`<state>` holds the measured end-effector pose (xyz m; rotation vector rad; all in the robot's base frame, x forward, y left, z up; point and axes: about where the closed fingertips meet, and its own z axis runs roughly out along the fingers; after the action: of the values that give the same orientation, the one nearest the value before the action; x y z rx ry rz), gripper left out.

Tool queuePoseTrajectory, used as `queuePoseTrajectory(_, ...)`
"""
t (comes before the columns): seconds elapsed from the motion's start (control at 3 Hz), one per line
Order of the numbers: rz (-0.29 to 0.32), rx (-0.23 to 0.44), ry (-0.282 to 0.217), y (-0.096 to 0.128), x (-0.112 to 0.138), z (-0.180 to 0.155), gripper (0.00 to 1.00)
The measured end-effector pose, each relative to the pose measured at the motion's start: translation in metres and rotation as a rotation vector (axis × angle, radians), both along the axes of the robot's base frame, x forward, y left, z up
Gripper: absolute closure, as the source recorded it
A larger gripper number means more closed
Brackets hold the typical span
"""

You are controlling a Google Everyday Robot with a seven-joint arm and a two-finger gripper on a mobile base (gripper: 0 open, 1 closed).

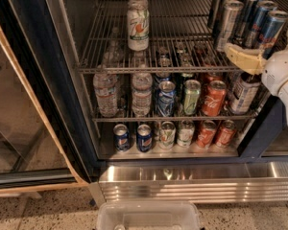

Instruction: Pick redbull can from top shelf of fridge

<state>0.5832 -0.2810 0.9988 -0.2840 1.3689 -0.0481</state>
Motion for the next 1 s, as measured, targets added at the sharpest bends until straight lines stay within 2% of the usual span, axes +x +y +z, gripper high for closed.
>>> queuePoseTrajectory(0.33, -0.014, -0.011, 0.028, 0.0005, 0.0028, 0.0004, 0.16)
queuePoseTrajectory(1.0, -0.051, -0.022, 0.052, -0.0018, 0.0061, 0.0024, 0.17)
